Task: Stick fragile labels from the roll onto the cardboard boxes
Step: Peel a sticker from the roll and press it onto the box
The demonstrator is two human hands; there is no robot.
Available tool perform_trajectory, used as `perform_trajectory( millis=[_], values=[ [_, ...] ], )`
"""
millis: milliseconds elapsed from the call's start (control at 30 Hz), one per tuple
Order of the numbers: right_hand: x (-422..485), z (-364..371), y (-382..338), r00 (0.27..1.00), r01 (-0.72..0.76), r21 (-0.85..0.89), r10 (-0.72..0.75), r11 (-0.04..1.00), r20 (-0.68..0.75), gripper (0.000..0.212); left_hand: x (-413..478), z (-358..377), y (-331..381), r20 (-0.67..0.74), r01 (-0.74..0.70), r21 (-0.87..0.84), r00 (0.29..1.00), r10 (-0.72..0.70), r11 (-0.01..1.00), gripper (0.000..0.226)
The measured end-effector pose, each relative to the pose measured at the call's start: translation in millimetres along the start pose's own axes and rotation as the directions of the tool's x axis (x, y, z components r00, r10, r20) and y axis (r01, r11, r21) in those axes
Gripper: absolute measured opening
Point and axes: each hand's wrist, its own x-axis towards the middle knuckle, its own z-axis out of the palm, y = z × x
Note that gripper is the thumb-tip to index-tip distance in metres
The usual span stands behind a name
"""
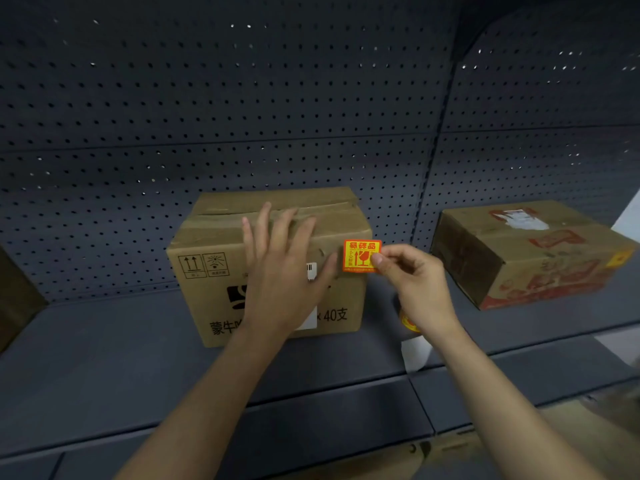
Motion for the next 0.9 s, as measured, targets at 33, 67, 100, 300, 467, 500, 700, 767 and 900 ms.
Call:
perform_trajectory(
  millis=[33,67,100,300,467,500,700,767,900],
  values=[
    [3,1,1,1.000,-0.001,-0.003,0.001,1.000,0.008,0.010,4,3,-1,0.049,0.012,0.029,0.999,-0.013,1.000,0.063],
    [6,2,3,1.000,-0.005,-0.001,0.005,1.000,0.015,0.009,6,6,-3,0.091,0.020,0.057,0.996,-0.025,0.998,0.066],
    [8,3,5,1.000,-0.012,0.006,0.012,1.000,0.020,0.008,7,9,-3,0.113,0.018,0.084,0.993,-0.028,0.996,0.067],
    [15,7,12,1.000,-0.017,0.029,0.017,0.999,0.023,0.011,5,23,-4,0.038,0.048,0.104,0.998,-0.052,0.993,0.062],
    [18,10,13,0.999,-0.020,0.025,0.019,0.999,0.044,0.016,9,30,-5,-0.015,0.076,0.092,0.997,-0.075,0.993,0.061],
    [18,11,13,0.999,-0.023,0.025,0.022,0.999,0.047,0.016,10,31,-5,-0.028,0.085,0.087,0.996,-0.083,0.993,0.060],
    [17,11,16,1.000,-0.017,-0.025,0.018,1.000,0.018,0.014,13,37,-3,-0.075,0.125,0.084,0.990,-0.119,0.989,0.050],
    [16,12,17,1.000,-0.010,-0.051,0.010,0.999,0.006,0.015,12,40,-4,-0.090,0.127,0.086,0.989,-0.119,0.988,0.048],
    [16,12,18,0.999,0.015,-0.137,-0.021,0.990,-0.046,0.010,13,40,-4,-0.092,0.128,0.087,0.989,-0.120,0.988,0.047]
  ],
)
